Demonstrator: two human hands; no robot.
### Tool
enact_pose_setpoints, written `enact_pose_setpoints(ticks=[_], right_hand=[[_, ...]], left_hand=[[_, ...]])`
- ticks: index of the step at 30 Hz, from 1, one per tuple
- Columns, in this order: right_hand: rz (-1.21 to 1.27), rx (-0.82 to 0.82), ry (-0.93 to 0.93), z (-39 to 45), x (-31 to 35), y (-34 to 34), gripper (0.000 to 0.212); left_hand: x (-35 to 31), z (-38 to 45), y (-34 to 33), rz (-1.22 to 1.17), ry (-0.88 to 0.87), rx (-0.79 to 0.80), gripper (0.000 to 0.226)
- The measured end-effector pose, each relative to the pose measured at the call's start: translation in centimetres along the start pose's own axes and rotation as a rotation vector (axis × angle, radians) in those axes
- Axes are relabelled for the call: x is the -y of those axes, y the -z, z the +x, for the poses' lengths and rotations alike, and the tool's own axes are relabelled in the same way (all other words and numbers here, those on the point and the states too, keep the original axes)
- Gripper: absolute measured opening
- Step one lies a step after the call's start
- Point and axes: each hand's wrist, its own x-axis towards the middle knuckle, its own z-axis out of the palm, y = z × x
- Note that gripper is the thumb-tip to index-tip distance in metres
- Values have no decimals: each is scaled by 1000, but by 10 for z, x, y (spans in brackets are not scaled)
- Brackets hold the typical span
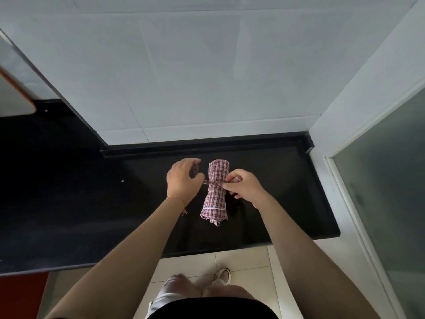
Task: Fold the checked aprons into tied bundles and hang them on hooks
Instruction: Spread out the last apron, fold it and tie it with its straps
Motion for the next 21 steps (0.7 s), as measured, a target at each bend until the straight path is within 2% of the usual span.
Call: enact_pose_setpoints(ticks=[2,5,7,8,9,10,12,14,18,21], right_hand=[[-111,-1,37,0,1,-4,14],[-225,-17,79,1,0,-8,14],[-284,-34,104,2,0,-10,13],[-297,-41,112,2,0,-11,12],[-305,-42,122,2,1,-11,9],[-309,-42,130,3,0,-11,7],[-303,-42,130,3,0,-12,4],[-305,-44,126,4,-1,-13,7],[-312,-63,109,5,-3,-13,15],[-310,-73,100,6,-4,-14,18]], left_hand=[[-4,1,-7,94,-162,60,39],[-11,3,-8,62,-252,-99,39],[-19,4,-7,146,-348,-239,44],[-22,5,-8,224,-393,-257,44],[-24,6,-9,288,-395,-201,43],[-27,6,-12,337,-339,-67,43],[-28,2,-18,354,-107,268,38],[-24,-2,-22,263,123,435,26],[-19,-3,-19,184,209,446,30],[-20,0,-16,-39,282,419,27]])
